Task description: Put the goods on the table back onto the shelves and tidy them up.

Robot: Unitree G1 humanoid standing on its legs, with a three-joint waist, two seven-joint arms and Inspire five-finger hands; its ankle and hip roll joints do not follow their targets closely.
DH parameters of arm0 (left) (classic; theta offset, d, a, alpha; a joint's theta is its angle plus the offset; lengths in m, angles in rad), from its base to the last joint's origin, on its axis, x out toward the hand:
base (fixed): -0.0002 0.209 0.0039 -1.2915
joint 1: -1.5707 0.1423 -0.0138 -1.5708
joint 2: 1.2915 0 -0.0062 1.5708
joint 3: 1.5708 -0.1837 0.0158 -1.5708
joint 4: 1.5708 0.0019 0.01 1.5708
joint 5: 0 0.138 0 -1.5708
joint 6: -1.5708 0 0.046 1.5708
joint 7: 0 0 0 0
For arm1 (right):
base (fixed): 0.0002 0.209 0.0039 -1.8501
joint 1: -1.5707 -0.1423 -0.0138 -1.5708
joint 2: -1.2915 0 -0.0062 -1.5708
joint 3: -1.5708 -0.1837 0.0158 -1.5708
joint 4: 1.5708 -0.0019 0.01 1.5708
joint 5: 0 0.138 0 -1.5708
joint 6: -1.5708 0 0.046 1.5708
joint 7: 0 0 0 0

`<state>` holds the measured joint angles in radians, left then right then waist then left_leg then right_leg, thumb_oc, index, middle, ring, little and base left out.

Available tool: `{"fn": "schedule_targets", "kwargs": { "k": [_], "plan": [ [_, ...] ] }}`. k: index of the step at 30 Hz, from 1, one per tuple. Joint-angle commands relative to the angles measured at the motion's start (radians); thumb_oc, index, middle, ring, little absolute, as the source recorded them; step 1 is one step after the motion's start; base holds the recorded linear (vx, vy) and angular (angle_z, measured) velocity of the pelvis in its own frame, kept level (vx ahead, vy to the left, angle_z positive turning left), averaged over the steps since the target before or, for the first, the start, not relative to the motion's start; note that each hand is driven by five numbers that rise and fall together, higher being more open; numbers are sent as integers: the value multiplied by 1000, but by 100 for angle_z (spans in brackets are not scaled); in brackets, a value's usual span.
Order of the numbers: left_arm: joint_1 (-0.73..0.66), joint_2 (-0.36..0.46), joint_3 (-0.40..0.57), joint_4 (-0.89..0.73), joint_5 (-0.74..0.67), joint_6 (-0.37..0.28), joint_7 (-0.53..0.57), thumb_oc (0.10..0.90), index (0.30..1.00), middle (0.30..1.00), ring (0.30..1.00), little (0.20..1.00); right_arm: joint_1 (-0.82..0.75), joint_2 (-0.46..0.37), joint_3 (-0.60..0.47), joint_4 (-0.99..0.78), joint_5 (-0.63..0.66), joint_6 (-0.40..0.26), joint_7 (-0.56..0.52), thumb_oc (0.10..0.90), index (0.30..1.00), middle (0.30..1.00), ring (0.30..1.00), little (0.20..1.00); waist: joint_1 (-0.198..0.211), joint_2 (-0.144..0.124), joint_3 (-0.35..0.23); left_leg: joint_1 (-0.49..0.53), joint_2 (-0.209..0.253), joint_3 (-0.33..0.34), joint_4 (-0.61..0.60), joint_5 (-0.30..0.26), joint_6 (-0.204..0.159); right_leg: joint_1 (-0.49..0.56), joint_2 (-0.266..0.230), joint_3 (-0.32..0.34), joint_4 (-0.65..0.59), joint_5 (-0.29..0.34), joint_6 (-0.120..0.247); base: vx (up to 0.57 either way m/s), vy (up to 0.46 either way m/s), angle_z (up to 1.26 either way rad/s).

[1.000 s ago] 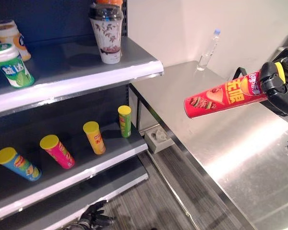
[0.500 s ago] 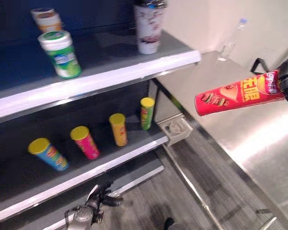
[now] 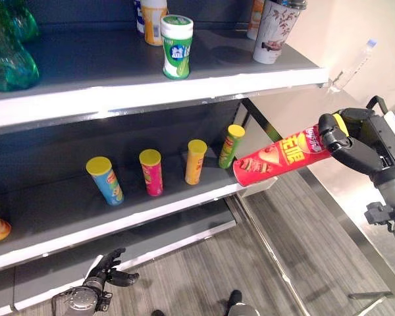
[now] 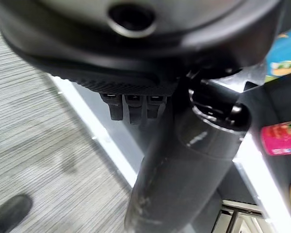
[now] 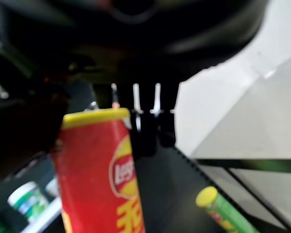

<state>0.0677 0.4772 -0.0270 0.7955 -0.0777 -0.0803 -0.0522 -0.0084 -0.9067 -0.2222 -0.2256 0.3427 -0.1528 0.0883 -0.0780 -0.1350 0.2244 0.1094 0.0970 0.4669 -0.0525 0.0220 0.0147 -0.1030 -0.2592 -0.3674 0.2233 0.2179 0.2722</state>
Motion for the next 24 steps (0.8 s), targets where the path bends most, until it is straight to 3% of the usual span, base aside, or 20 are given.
{"fn": "schedule_targets", "kwargs": {
  "k": [1, 2, 5, 7, 8, 9, 11, 12, 13, 14, 16, 18, 20, 21, 22, 23, 24],
  "plan": [
    [-11, 4, -4, -43, -15, -56, -2, 800, 900, 900, 900, 900, -157, -66, -103, -84, 80, -85, -6, 400, 300, 300, 300, 300, 13, -36, -77, 7, -3, -47, -35, -65, -71, 73, 150, 20, 8, -270, -92, -78, -85, 30],
    [6, -3, 12, -33, -22, -58, -8, 800, 900, 900, 900, 900, -151, -79, -109, -101, 93, -89, 6, 400, 300, 300, 300, 300, 31, -58, -98, -11, -23, -54, -35, -67, -79, 122, 188, 32, -133, -266, -107, -44, -57, 38],
    [12, -16, 21, -46, -48, -59, -7, 800, 900, 900, 900, 900, -152, -122, -99, -126, 116, -96, 34, 400, 300, 300, 300, 300, 45, -73, -86, -39, -29, -51, -8, -45, -95, 170, 204, 12, -254, -234, -108, -54, -22, 45],
    [15, -19, 22, -58, -47, -60, -11, 800, 900, 900, 900, 900, -152, -133, -88, -127, 111, -88, 44, 400, 300, 300, 300, 300, 41, -79, -82, -71, -5, -25, 39, -53, -103, 175, 195, -7, -277, -223, -104, -88, 103, 54],
    [20, -18, 20, -72, -43, -55, -19, 800, 900, 900, 900, 900, -146, -167, -47, -136, 74, -70, 68, 400, 300, 300, 300, 300, 35, -82, -75, -75, 60, 0, 82, -79, -122, 185, 170, -14, -286, -215, -87, -85, 154, 61],
    [22, -19, 22, -73, -43, -55, -19, 800, 900, 900, 900, 900, -151, -168, -41, -135, 73, -70, 68, 400, 300, 300, 300, 300, 33, -80, -76, -78, 63, 0, 88, -82, -123, 186, 171, -14, -287, -215, -88, -107, 352, 63],
    [16, -11, 24, -78, -38, -62, -16, 800, 900, 900, 900, 900, -142, -202, 12, -179, 61, -69, 108, 400, 300, 300, 300, 300, 35, -86, -71, -63, 200, -37, 120, -56, -155, 160, 103, -37, -267, -209, -83, -124, 286, 21],
    [16, -12, 25, -78, -38, -63, -16, 800, 900, 900, 900, 900, -145, -202, 15, -178, 60, -69, 107, 400, 300, 300, 300, 300, 32, -84, -72, -66, 204, -40, 123, -56, -158, 159, 106, -39, -266, -211, -84, -64, 358, 5],
    [6, 1, 24, -82, -34, -68, -12, 800, 900, 900, 900, 900, -124, -208, 33, -187, 52, -69, 119, 400, 300, 300, 300, 300, 27, -67, -78, -48, 318, -94, 138, 27, -185, 145, 64, -42, -258, -219, -70, -19, 240, 9],
    [6, 1, 22, -82, -34, -68, -12, 800, 900, 900, 900, 900, -120, -208, 30, -188, 52, -69, 119, 400, 300, 300, 300, 300, 25, -64, -79, -51, 323, -99, 137, 31, -188, 145, 69, -46, -257, -221, -72, -50, 412, 6],
    [-16, 16, 10, -87, -41, -74, -2, 800, 900, 900, 900, 900, -97, -203, 51, -196, 24, -68, 120, 400, 300, 300, 300, 300, 23, -38, -82, -51, 366, -178, 151, 115, -199, 135, 23, -42, -236, -212, -65, 36, 424, 32],
    [-44, 28, -17, -90, -37, -78, 8, 800, 900, 900, 900, 900, -90, -185, 71, -214, 12, -62, 124, 400, 300, 300, 300, 300, 20, -12, -83, -51, 352, -264, 129, 92, -228, 146, -27, -28, -223, -197, -44, 163, 583, 35],
    [-86, 34, -52, -85, -29, -81, -5, 800, 900, 900, 900, 900, -68, -179, 76, -214, -28, -45, 127, 400, 300, 300, 300, 300, -1, 13, -97, -39, 298, -230, 53, -2, -239, 151, -105, -13, -221, -140, -10, 172, 690, 41],
    [-138, 51, -83, -87, -9, -80, 3, 800, 900, 900, 900, 900, -75, -151, 98, -205, -84, -30, 113, 400, 300, 300, 300, 300, -4, 9, -88, -46, 241, -223, 42, -41, -230, 114, -170, 17, -215, 21, -10, -22, 882, 86],
    [-156, 76, -104, -114, -5, -77, 10, 800, 900, 900, 900, 900, -141, -133, 172, -214, -114, -28, 102, 400, 300, 300, 300, 300, 12, 16, -58, -54, 169, -171, 35, -61, -184, 74, -240, -36, -194, 88, -10, -41, 917, 70],
    [-159, 82, -100, -113, -7, -77, 12, 800, 900, 900, 900, 900, -156, -126, 198, -216, -119, -27, 98, 400, 300, 300, 300, 300, 6, 33, -52, -37, 149, -157, 1, -69, -174, 65, -218, -28, -165, 32, -12, -125, 830, 1],
    [-162, 83, -91, -108, -14, -77, 13, 800, 900, 900, 900, 900, -172, -128, 215, -207, -129, -28, 100, 400, 300, 300, 300, 300, -4, 32, -42, -35, 112, -137, -27, -44, -152, 40, -186, -6, -118, 1, -38, -73, 657, -28]
  ]
}}
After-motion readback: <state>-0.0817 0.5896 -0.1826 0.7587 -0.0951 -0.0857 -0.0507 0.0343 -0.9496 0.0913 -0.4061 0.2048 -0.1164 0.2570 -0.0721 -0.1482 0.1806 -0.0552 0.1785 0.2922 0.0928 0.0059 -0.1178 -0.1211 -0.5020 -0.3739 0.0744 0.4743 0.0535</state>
